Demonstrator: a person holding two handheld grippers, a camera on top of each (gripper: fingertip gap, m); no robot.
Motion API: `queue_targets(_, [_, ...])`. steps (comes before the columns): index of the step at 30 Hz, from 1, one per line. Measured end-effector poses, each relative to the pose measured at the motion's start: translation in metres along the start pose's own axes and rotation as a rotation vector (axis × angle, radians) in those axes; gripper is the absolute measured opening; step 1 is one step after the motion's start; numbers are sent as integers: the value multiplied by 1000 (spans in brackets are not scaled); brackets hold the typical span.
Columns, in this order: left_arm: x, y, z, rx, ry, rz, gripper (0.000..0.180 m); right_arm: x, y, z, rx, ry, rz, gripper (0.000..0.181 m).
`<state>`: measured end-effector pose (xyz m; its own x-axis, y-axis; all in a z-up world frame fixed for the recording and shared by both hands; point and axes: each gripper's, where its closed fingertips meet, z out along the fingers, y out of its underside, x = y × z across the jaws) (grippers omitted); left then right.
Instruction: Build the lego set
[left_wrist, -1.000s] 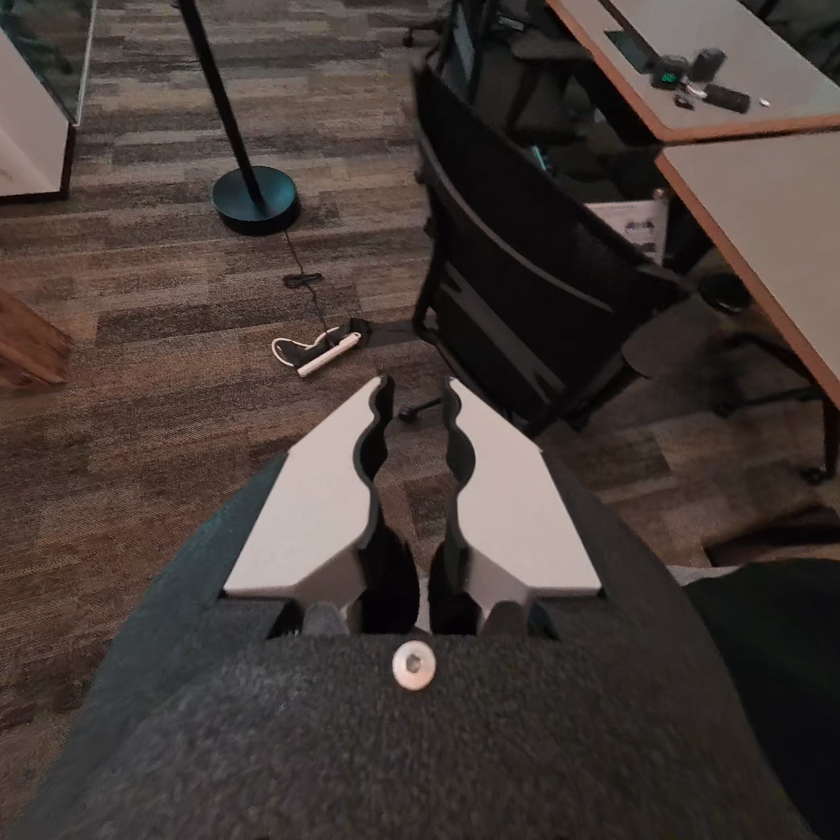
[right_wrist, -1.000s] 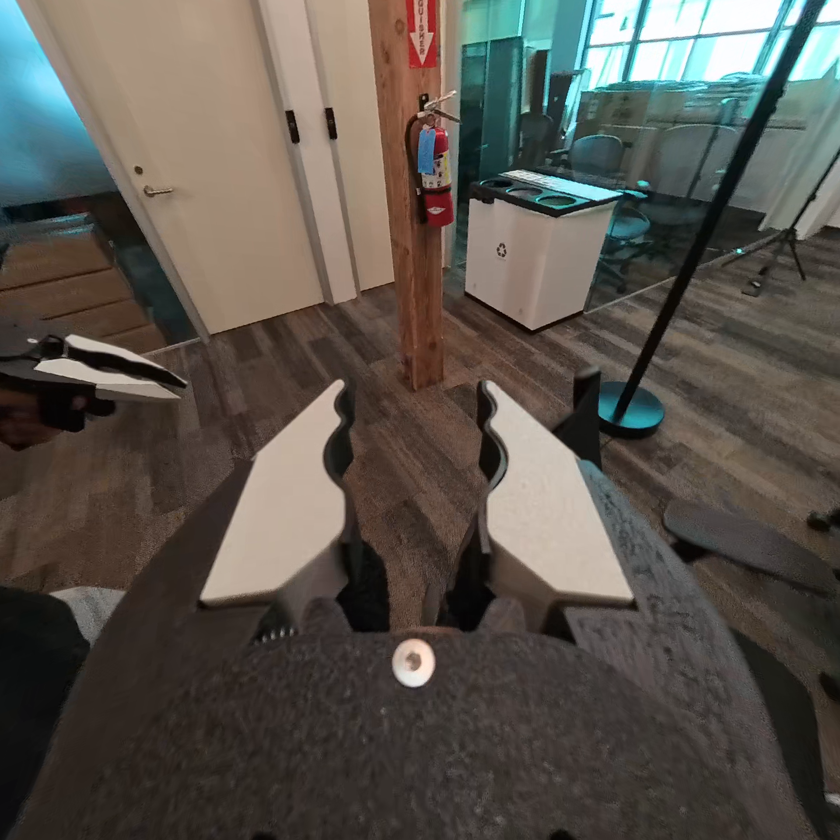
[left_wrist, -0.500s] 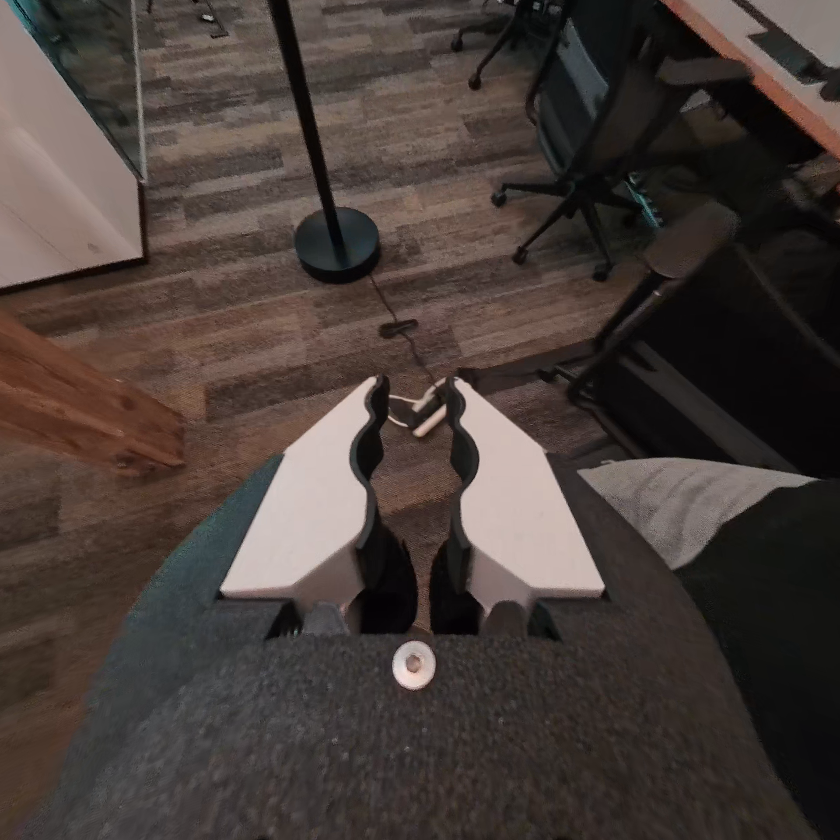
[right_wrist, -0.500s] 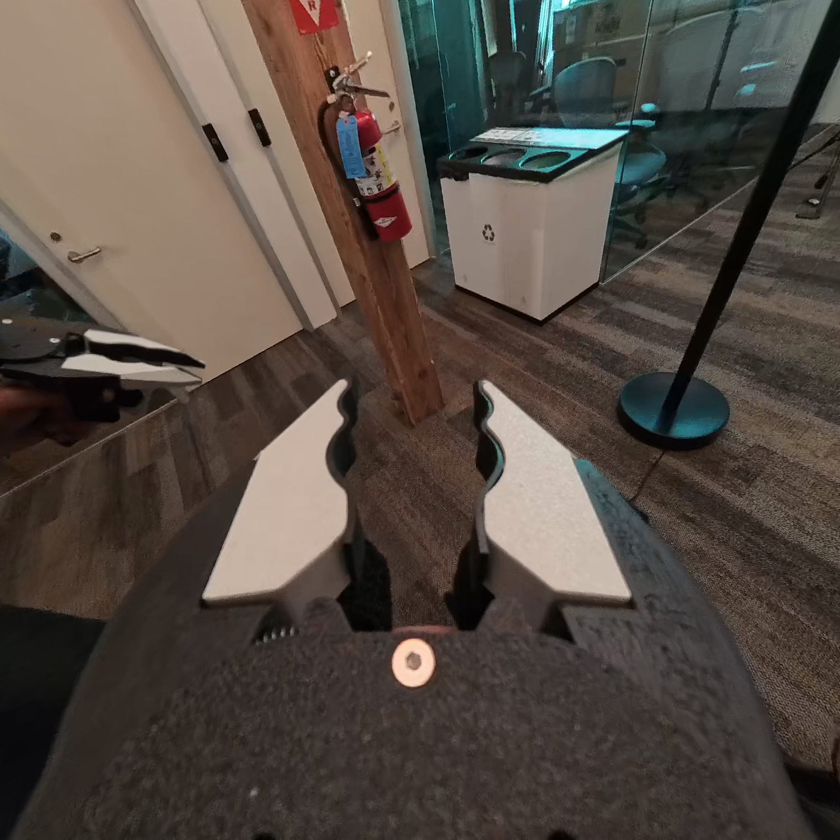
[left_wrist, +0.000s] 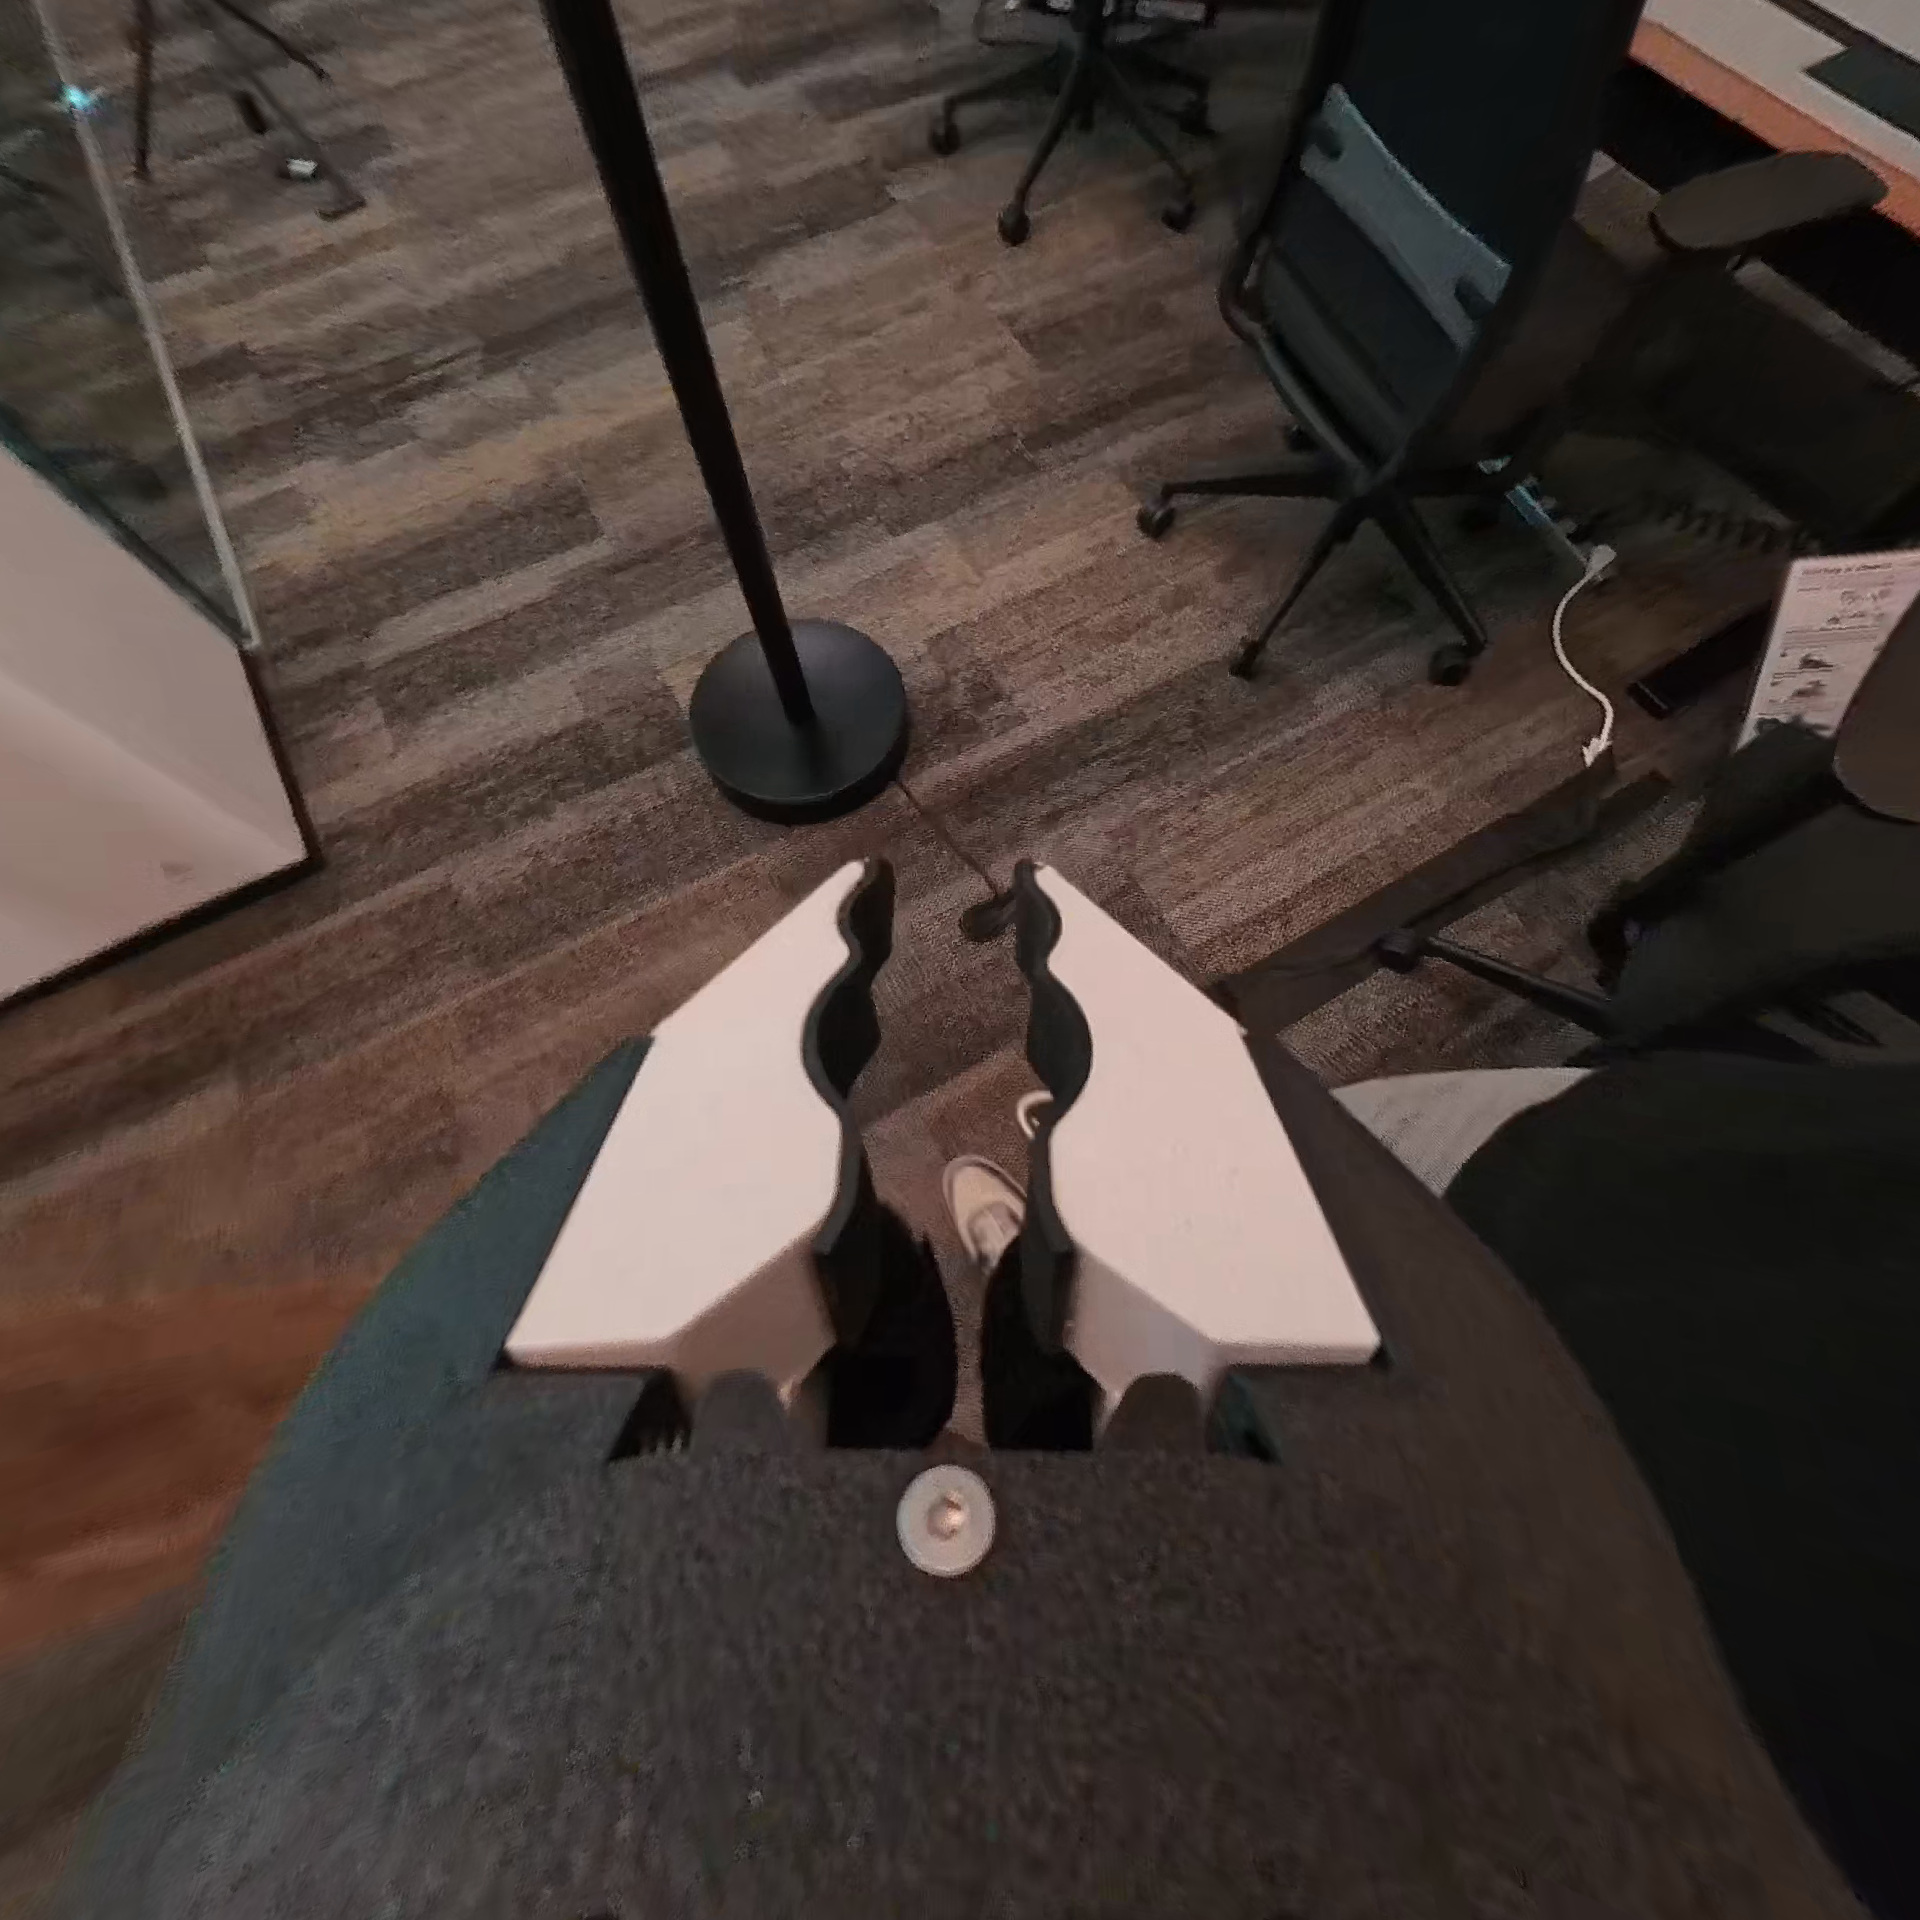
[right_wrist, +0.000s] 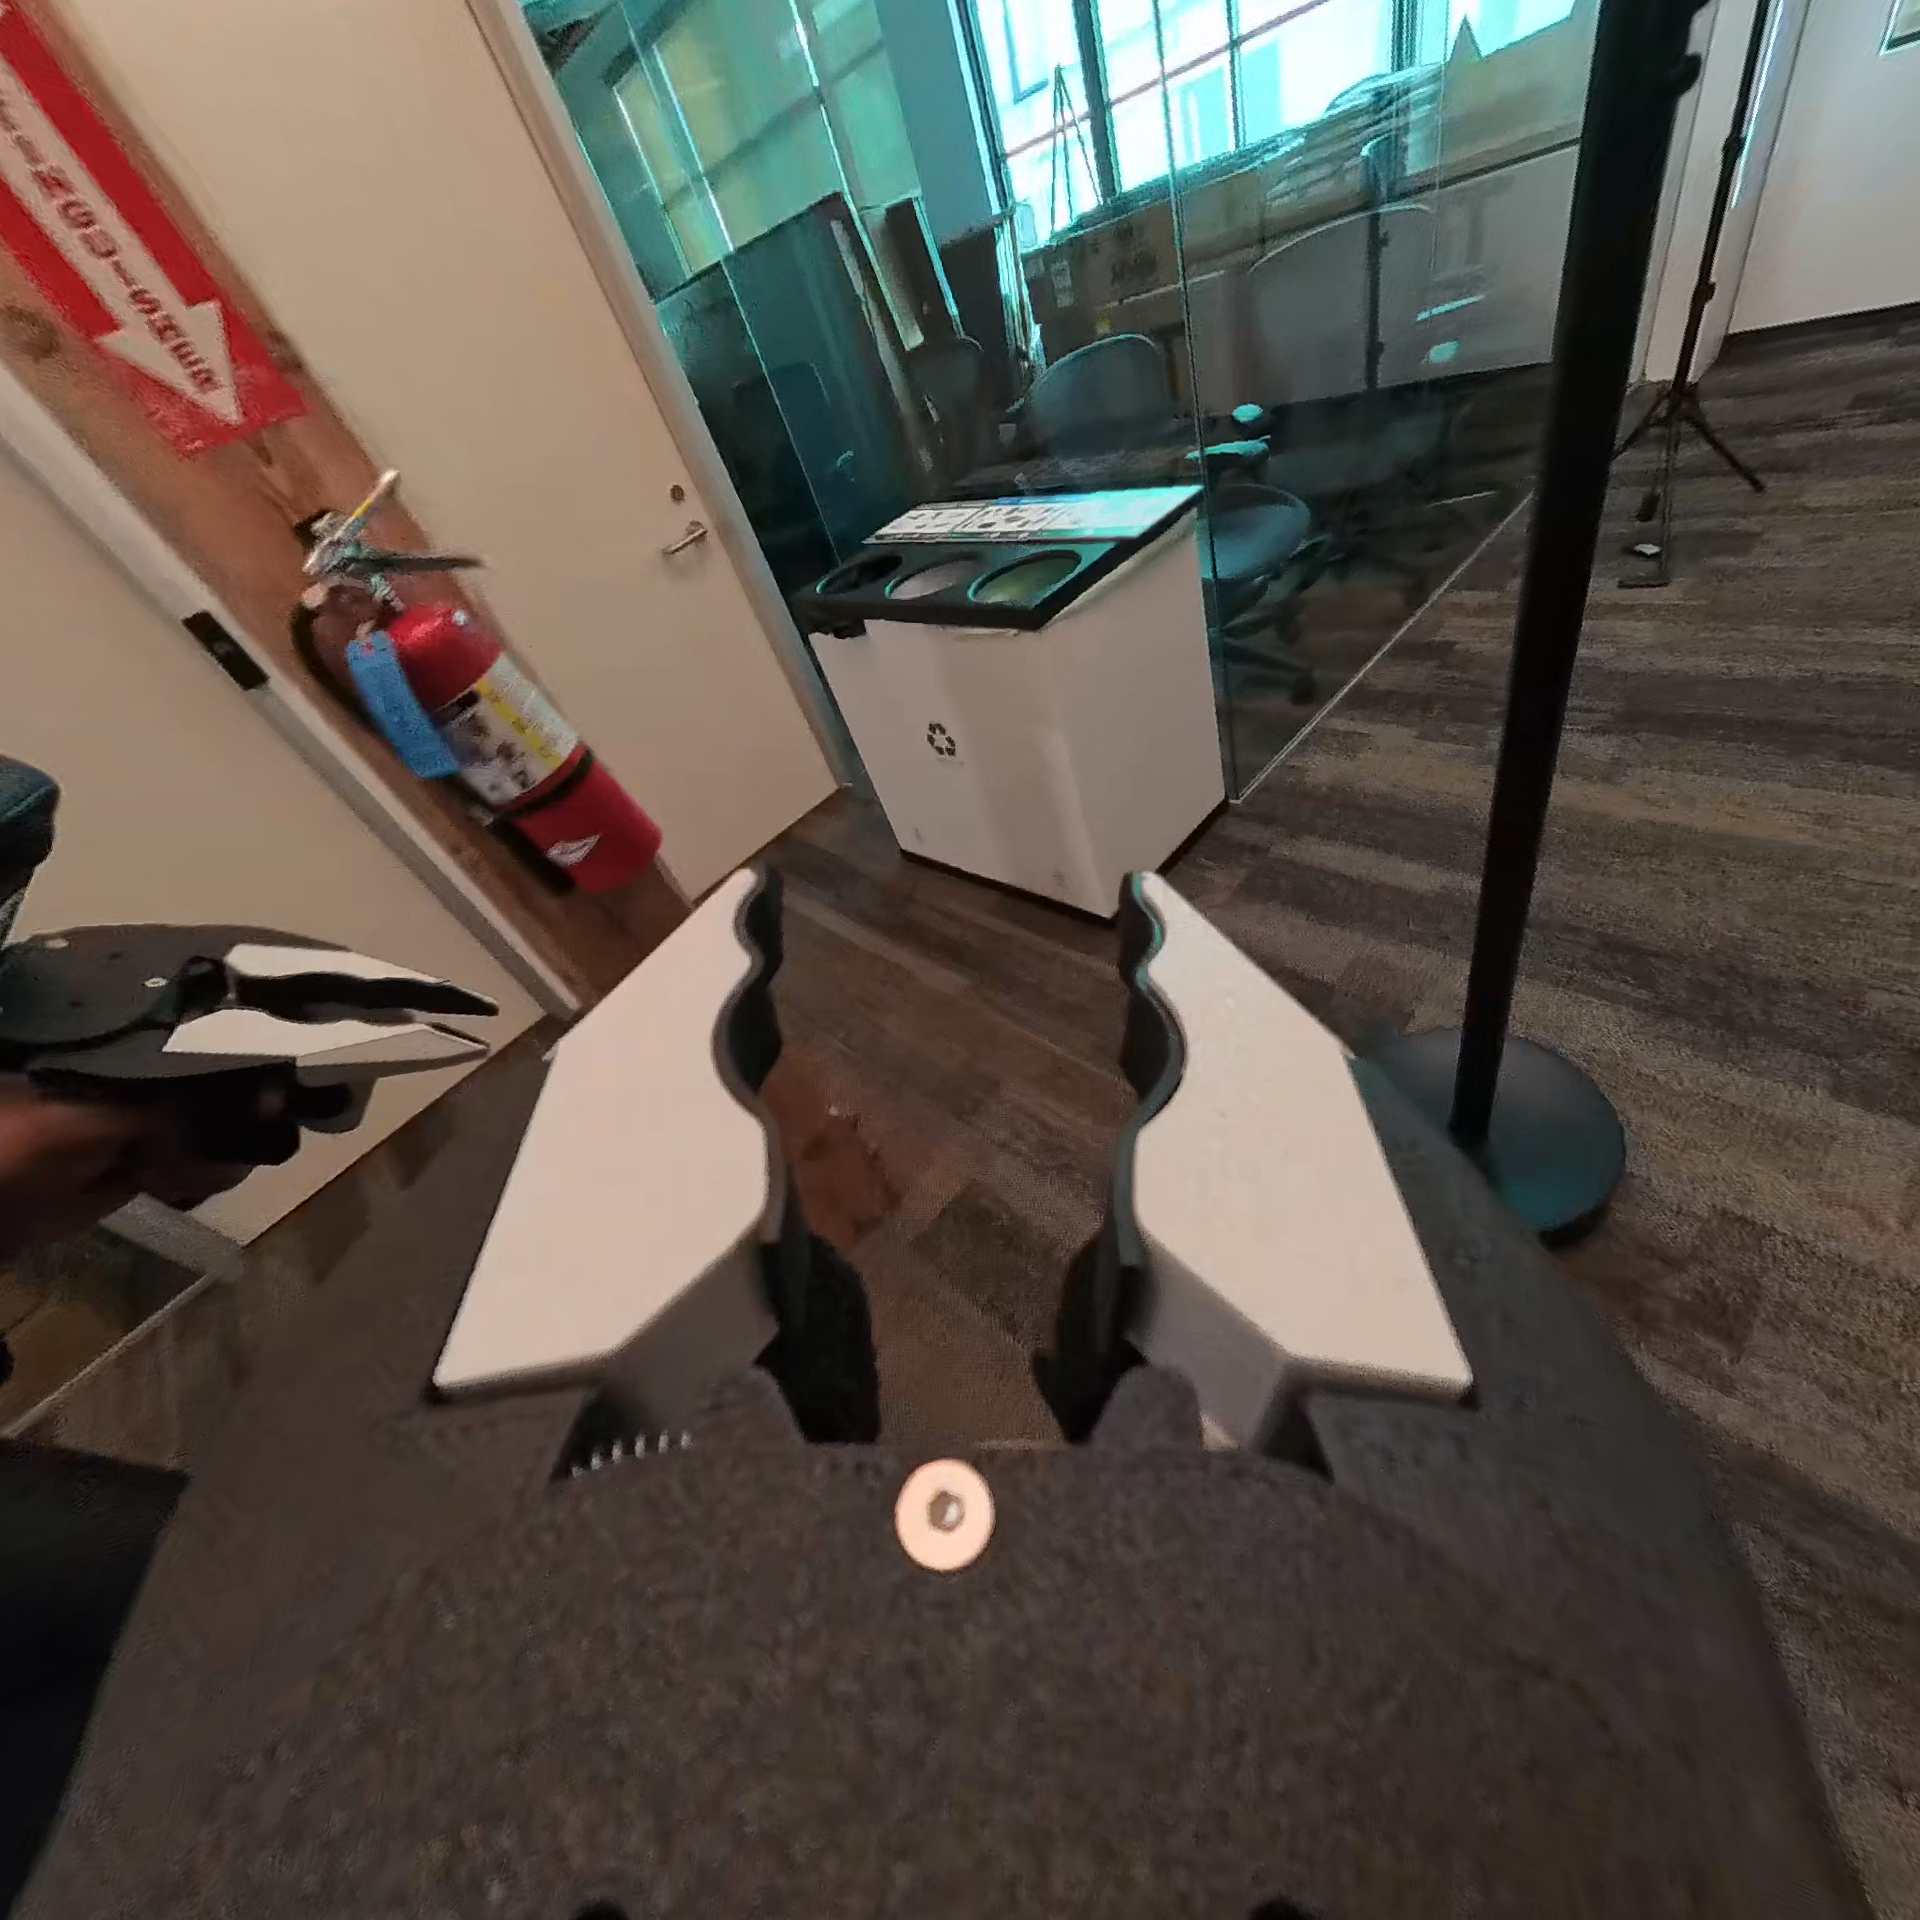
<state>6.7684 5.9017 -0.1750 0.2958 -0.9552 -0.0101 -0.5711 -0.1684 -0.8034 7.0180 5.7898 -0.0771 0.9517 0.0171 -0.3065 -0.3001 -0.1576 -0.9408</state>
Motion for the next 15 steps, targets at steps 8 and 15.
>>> queue_targets(8, [-129, -173, 131, 126, 101, 121, 21, 96, -121, 156, 70, 62, -151, 48])
queue_targets(15, [-213, -263, 286, 137, 227, 144, 21, 217, -183, 274, 89, 90, -124, 38])
